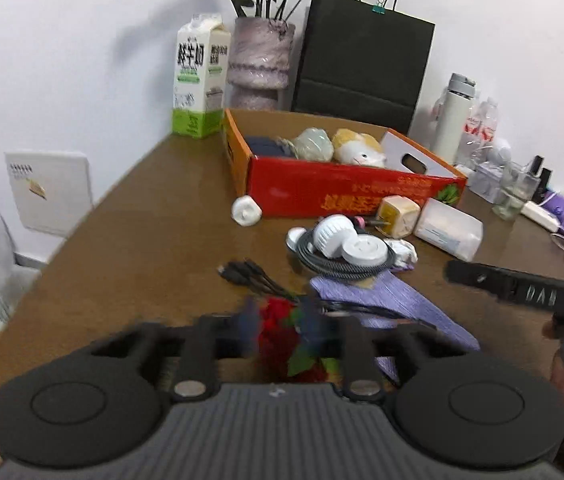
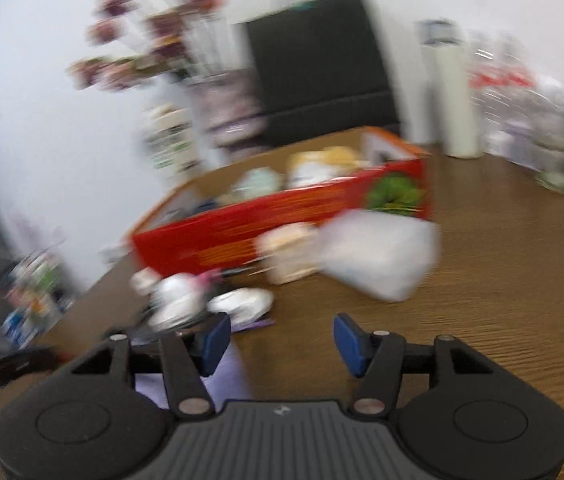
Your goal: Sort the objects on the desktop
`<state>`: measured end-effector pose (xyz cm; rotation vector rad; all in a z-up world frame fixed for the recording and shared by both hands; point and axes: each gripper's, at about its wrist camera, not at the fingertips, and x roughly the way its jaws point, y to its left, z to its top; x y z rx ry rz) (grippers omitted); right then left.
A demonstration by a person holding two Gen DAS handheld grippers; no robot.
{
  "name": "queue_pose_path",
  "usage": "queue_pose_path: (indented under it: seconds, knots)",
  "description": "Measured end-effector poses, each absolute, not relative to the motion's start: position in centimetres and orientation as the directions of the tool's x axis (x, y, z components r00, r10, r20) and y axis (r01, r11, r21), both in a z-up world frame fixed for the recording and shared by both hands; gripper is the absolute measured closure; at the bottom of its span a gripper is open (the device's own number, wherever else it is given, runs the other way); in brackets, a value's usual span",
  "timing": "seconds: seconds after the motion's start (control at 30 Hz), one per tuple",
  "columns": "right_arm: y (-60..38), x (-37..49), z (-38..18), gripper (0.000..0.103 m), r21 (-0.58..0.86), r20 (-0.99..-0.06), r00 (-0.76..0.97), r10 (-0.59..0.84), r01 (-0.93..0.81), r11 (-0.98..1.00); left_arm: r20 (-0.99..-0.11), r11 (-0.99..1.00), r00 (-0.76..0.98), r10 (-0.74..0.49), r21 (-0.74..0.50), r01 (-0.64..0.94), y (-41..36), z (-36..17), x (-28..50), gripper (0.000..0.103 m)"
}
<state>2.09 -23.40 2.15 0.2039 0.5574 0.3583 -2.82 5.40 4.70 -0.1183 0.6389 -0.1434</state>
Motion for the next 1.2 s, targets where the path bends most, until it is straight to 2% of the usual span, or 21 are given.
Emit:
queue_pose_path:
  seconds: [0.03,0.17,0.2,0.23,0.3,0.47,0.57,0.6,0.63,0.7,0.8,0.87,0.97,1.0,1.07,1.1,1.13,1.2]
  knots:
    - [-22.3,1.5,2.3,0.047,0.250,-0.478,0.780,0.405,-0.321,0.913,-0.576,0.982,0.797,-0.179,-0.151,0.112,5.1,4.5,-2.9,0.040]
    - [-18.7,0.8,2.8,0.047,0.169,-0.487,0.747,0.453,-0.428,0.888,-0.582,0.981,0.791,-0.189,-0.136,0.135,3.8,3.4,-1.8,0.037]
    - [-18.2,1.0,2.9,0.047,0.165,-0.491,0.743,0.454,-0.433,0.886,-0.592,0.982,0.784,-0.188,-0.135,0.133,3.6,3.1,-1.4,0.043]
    - [-17.6,1.3,2.9,0.048,0.163,-0.498,0.737,0.456,-0.437,0.884,-0.605,0.983,0.776,-0.181,-0.126,0.131,3.3,2.8,-1.1,0.066]
    - [-16.9,1.5,2.7,0.047,0.155,-0.524,0.714,0.464,-0.456,0.876,-0.611,0.984,0.772,-0.176,-0.108,0.139,3.0,2.4,-1.1,0.070]
    - [-15.8,1.0,1.1,0.049,0.157,-0.585,0.654,0.479,-0.488,0.858,-0.592,0.986,0.789,-0.162,-0.126,0.108,5.8,2.5,-3.3,0.071]
    - [-15.4,0.4,0.9,0.073,0.110,-0.599,0.668,0.441,-0.477,0.872,-0.579,0.990,0.808,-0.111,-0.137,0.038,8.3,2.7,-4.4,0.071]
    - [-15.2,0.2,0.9,0.085,0.091,-0.605,0.677,0.418,-0.463,0.882,-0.580,0.990,0.810,-0.090,-0.140,0.010,9.0,2.8,-4.5,0.071]
    - [-15.1,0.0,1.0,0.090,0.083,-0.609,0.686,0.399,-0.445,0.892,-0.582,0.990,0.811,-0.067,-0.142,-0.020,9.8,2.8,-4.6,0.071]
    - [-15.0,-1.1,0.9,0.095,0.088,-0.608,0.695,0.385,-0.423,0.902,-0.584,0.986,0.810,-0.053,-0.157,-0.049,11.0,2.9,-4.6,0.071]
    - [-15.0,-3.6,1.0,0.095,0.079,-0.614,0.709,0.346,-0.382,0.921,-0.573,0.984,0.817,-0.067,-0.173,-0.041,11.4,3.2,-4.5,0.071]
    - [-14.8,-5.2,1.2,0.092,0.115,-0.612,0.695,0.379,-0.395,0.911,-0.562,0.984,0.822,-0.091,-0.180,-0.014,11.0,3.5,-4.0,0.071]
    - [-15.2,-6.2,2.3,0.081,0.133,-0.591,0.687,0.422,-0.433,0.891,-0.529,0.985,0.840,-0.121,-0.168,0.036,9.8,4.7,-2.6,0.071]
    - [-15.6,-6.0,3.1,0.075,0.136,-0.571,0.699,0.430,-0.437,0.889,-0.513,0.985,0.849,-0.126,-0.163,0.048,9.2,5.3,-1.8,0.071]
    - [-17.4,-5.4,5.1,0.055,0.143,-0.510,0.748,0.425,-0.414,0.899,-0.477,0.981,0.864,-0.159,-0.177,0.084,8.5,6.9,0.4,0.071]
    - [-18.3,-4.6,5.9,0.037,0.132,-0.478,0.778,0.407,-0.394,0.909,-0.461,0.974,0.867,-0.187,-0.202,0.102,8.3,7.7,2.0,0.070]
    - [-19.2,-3.4,6.4,0.030,0.101,-0.450,0.812,0.373,-0.368,0.924,-0.460,0.968,0.862,-0.213,-0.222,0.120,8.0,8.2,3.6,0.070]
    - [-21.1,0.0,6.5,0.031,0.038,-0.407,0.870,0.278,-0.288,0.957,-0.488,0.964,0.842,-0.229,-0.234,0.127,6.9,9.4,8.1,0.071]
